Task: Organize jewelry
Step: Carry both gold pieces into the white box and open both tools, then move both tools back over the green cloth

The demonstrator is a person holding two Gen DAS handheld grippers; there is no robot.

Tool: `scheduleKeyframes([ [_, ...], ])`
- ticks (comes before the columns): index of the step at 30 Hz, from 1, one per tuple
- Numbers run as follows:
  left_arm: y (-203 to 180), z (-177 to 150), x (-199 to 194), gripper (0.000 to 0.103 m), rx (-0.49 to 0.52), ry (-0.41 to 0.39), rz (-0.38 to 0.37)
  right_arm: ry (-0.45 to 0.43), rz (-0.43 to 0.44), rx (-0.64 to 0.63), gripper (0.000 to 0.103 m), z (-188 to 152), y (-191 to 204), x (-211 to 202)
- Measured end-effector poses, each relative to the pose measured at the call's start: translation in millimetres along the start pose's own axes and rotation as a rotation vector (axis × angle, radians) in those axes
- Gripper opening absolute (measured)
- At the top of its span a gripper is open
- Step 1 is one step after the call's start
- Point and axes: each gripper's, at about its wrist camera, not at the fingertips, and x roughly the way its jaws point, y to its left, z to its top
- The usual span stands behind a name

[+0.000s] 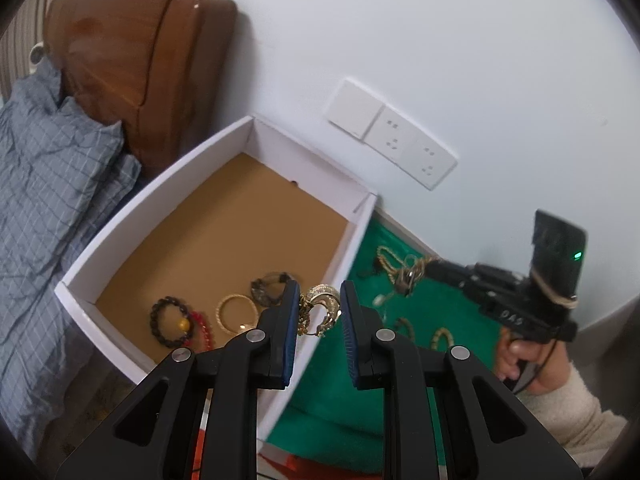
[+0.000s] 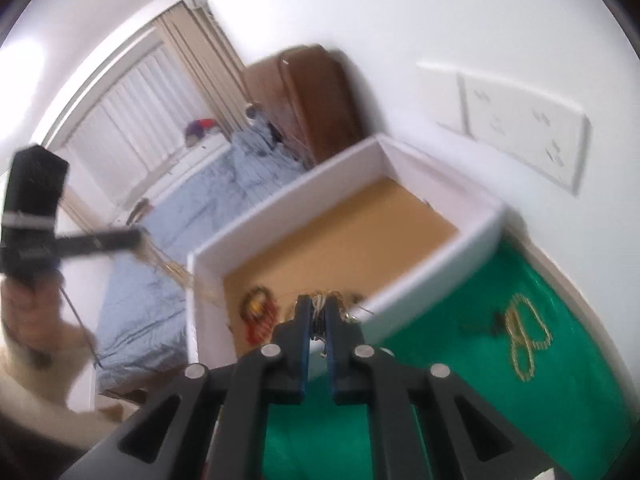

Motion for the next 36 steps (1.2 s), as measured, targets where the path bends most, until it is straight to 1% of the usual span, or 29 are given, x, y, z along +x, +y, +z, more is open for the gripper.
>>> scheduleKeyframes([
  [1, 4.0, 3.0, 3.0, 0.019, -0.005, -0.001, 0.010, 0.000, 0.005, -0.008, 0.007, 9.2, 4.4, 5.7],
  [4, 12.2, 10.3, 11.8, 0.019, -0.012, -0.002, 0.033, 0.023, 0.030, -0.016, 0.007, 23.0, 13.2, 28.2],
  [8, 28.8, 22.2, 32.9, 0.019, -0.028, 0.000, 0.052, 0.061, 0.046, -0.027, 0.007, 43.1, 15.2, 62.3],
  [13, 56.8, 34.0, 68.7, 0.019, -0.064, 0.006, 0.080, 0.130, 0.046, -0.038, 0.007, 68.8, 10.2, 125.8],
  [16, 72.2, 38.2, 94.3, 0.019, -0.067, 0.015, 0.107, 0.176, 0.027, -0.059, 0.007, 74.3, 9.4, 158.3],
  [18, 80.4, 38.2, 111.7, 0.020, -0.069, 0.021, 0.124, 0.229, 0.019, -0.068, 0.008, 74.3, 8.2, 186.5],
  [19, 85.2, 37.4, 121.5, 0.020, -0.071, 0.022, 0.140, 0.246, 0.009, -0.067, 0.010, 73.5, 7.2, 198.8],
  [20, 88.8, 36.6, 128.6, 0.021, -0.075, 0.024, 0.160, 0.255, 0.000, -0.066, 0.010, 72.7, 5.6, 207.5],
  [21, 92.2, 35.7, 134.7, 0.027, -0.080, 0.026, 0.196, 0.266, -0.016, -0.063, 0.013, 73.2, 3.8, 216.7],
  [22, 94.8, 34.1, 139.6, 0.033, -0.082, 0.027, 0.242, 0.270, -0.026, -0.052, 0.027, 74.7, 2.4, 220.8],
  [23, 95.0, 32.7, 139.4, 0.045, -0.079, 0.020, 0.259, 0.258, -0.036, -0.031, 0.036, 76.7, 0.7, 219.8],
  [24, 94.1, 31.1, 136.7, 0.054, -0.074, 0.006, 0.266, 0.236, -0.045, -0.016, 0.053, 78.2, 0.9, 213.1],
  [25, 92.1, 29.8, 132.5, 0.059, -0.068, -0.009, 0.273, 0.199, -0.052, -0.007, 0.060, 81.5, 1.8, 201.5],
  [26, 88.9, 28.4, 127.3, 0.070, -0.060, -0.023, 0.285, 0.176, -0.055, -0.010, 0.060, 83.1, 2.9, 192.5],
  [27, 83.9, 26.9, 121.0, 0.077, -0.047, -0.041, 0.307, 0.151, -0.068, -0.023, 0.061, 85.2, 5.1, 180.4],
  [28, 78.4, 25.7, 115.9, 0.080, -0.029, -0.059, 0.325, 0.128, -0.089, -0.041, 0.065, 86.8, 9.0, 167.7],
  [30, 62.0, 22.0, 103.6, 0.086, 0.032, -0.098, 0.343, 0.076, -0.151, -0.080, 0.070, 85.4, 16.6, 134.4],
  [32, 40.6, 14.6, 91.5, 0.090, 0.102, -0.128, 0.345, 0.034, -0.217, -0.101, 0.070, 77.4, 21.0, 102.2],
  [33, 30.1, 9.8, 86.2, 0.093, 0.132, -0.139, 0.339, 0.006, -0.257, -0.105, 0.071, 69.6, 22.3, 83.9],
  [35, 8.1, -3.3, 77.5, 0.095, 0.178, -0.147, 0.313, -0.043, -0.319, -0.099, 0.073, 48.1, 22.1, 50.5],
  [36, -1.9, -9.2, 76.0, 0.095, 0.195, -0.145, 0.293, -0.064, -0.342, -0.089, 0.078, 35.4, 21.4, 34.9],
])
